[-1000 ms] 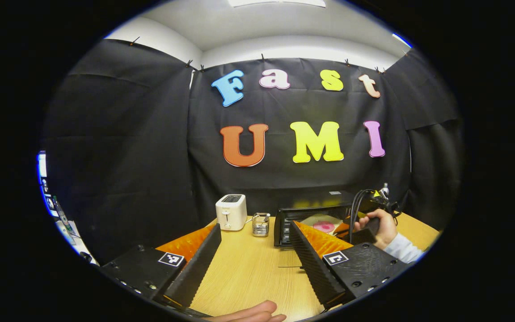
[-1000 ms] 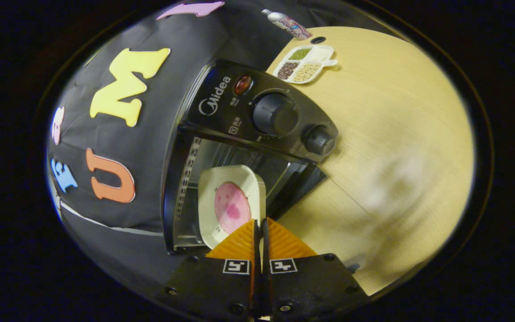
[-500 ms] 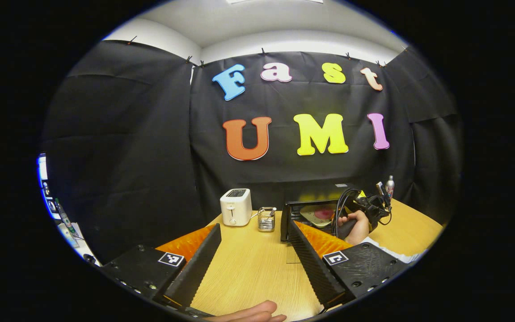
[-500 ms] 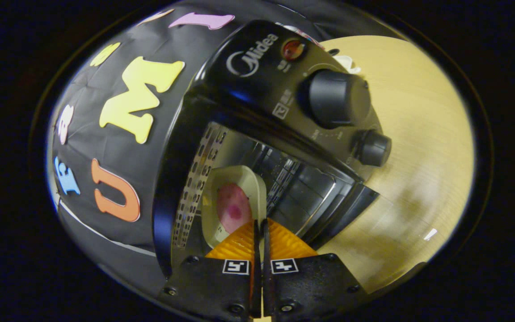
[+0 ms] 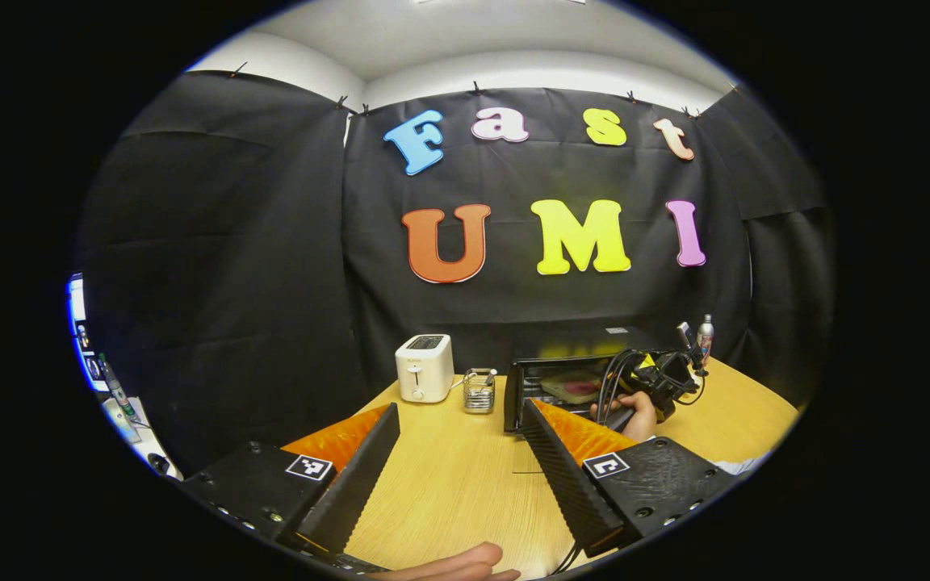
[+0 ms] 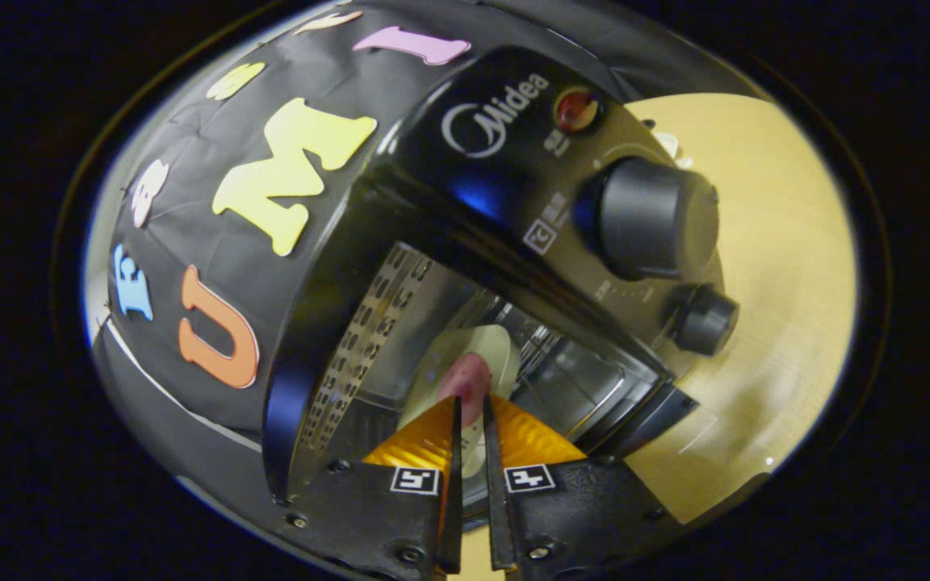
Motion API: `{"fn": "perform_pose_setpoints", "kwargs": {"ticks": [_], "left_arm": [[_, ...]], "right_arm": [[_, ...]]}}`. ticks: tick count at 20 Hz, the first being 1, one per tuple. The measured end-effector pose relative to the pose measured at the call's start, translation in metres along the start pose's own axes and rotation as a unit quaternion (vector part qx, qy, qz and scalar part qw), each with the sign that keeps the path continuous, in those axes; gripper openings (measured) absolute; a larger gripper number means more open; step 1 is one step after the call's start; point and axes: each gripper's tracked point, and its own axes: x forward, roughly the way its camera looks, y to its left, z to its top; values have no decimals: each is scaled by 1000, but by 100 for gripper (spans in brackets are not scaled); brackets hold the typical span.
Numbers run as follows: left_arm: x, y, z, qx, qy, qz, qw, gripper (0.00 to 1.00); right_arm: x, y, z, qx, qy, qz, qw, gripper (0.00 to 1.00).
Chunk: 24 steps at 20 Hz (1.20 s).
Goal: Open the electric oven with the left hand, put the food in, and close the electric oven.
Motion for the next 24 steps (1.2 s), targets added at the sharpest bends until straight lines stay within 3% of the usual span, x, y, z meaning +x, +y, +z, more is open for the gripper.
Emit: {"fn": "perform_pose_setpoints", "kwargs": {"ticks": [2,9,11,14,17,19,21,23,24], "left_arm": [[-2,-3,2,-1,-1,-3,1000,97],[-8,-16,2,0,-1,-21,1000,97],[-9,-18,-2,-5,1,-26,1000,97],[-10,-17,-11,-8,11,-26,1000,96],[-9,-18,-20,-14,18,-27,999,96],[-7,-19,-29,-22,30,-25,999,97],[-8,-27,-33,-31,36,-34,998,97],[-5,-34,-34,-36,38,-47,998,97],[-4,-37,-35,-37,40,-50,997,97]], "right_arm": [[-6,-9,1,-22,-7,-19,1000,18],[-39,-12,-3,-113,-14,-25,993,19],[-50,-6,-6,-136,-15,-12,991,18],[-75,5,0,-191,-40,17,981,27],[-106,19,7,-278,-69,54,957,34],[-134,32,15,-345,-102,77,930,36],[-160,41,21,-407,-132,91,899,61],[-181,40,24,-446,-152,90,878,100],[-191,41,24,-453,-153,93,873,96]]}}
